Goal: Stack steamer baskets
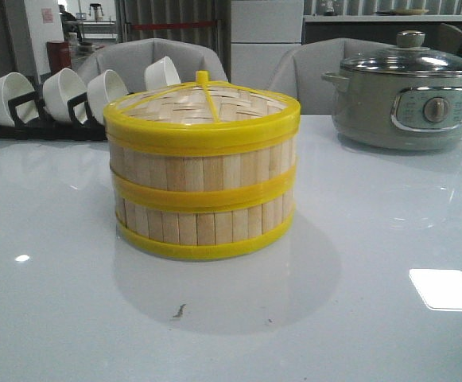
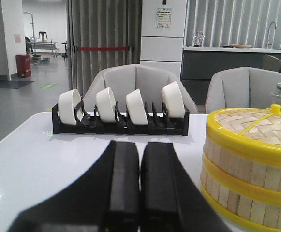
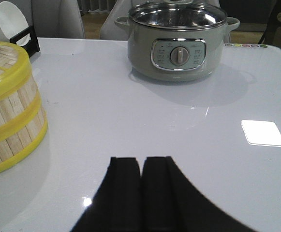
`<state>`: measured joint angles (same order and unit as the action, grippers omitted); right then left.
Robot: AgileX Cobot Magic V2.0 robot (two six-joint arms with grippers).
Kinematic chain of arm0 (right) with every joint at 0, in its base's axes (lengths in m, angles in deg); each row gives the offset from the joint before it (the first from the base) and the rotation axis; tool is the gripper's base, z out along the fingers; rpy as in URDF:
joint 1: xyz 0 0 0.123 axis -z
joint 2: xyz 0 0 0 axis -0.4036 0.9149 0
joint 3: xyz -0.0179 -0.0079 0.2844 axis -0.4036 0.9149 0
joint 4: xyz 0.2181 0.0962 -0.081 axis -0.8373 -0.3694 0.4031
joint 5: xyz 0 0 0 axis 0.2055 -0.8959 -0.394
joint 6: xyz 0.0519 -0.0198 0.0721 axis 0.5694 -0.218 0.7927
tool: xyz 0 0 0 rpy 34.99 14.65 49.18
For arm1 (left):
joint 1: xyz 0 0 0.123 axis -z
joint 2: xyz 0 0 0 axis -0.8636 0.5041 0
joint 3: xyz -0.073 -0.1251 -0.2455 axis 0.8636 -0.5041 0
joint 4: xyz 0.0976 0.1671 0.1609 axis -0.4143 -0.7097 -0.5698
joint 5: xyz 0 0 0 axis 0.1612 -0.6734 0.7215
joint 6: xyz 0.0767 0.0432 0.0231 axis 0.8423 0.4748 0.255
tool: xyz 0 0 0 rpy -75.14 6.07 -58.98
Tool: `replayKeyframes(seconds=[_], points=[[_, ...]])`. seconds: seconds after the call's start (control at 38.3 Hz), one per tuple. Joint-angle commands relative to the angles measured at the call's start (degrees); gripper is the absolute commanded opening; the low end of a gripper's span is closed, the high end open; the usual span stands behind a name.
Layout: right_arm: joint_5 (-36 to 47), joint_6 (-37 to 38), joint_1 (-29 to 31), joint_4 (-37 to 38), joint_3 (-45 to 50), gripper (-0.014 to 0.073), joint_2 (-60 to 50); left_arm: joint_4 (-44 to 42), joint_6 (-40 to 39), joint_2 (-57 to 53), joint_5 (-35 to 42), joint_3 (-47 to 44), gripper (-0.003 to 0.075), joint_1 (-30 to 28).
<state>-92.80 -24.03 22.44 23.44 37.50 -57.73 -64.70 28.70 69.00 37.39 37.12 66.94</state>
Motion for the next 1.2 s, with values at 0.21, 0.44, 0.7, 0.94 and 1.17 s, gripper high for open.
replayKeyframes(seconds=[0.21,0.44,0.7,0.94,1.17], points=[[5.3,-0.4,0.4,0.4,-1.7,0.0055,0.3,-0.9,-0.1,-2.9,1.4,0.0,0.0087,-1.2],[5.2,-0.4,0.4,0.4,-1.7,0.0055,0.4,-1.6,-0.1,-2.9,1.0,0.0,0.0087,-1.2],[5.2,-0.4,0.4,0.4,-1.7,0.0055,0.4,-1.8,-0.1,-2.9,0.9,0.0,0.0087,-1.2],[5.2,-0.4,0.4,0.4,-1.7,0.0055,0.4,-1.8,-0.1,-2.9,0.9,0.0,0.0087,-1.2],[5.2,-0.4,0.4,0.4,-1.7,0.0055,0.4,-1.8,-0.1,-2.9,0.9,0.0,0.0087,-1.2]])
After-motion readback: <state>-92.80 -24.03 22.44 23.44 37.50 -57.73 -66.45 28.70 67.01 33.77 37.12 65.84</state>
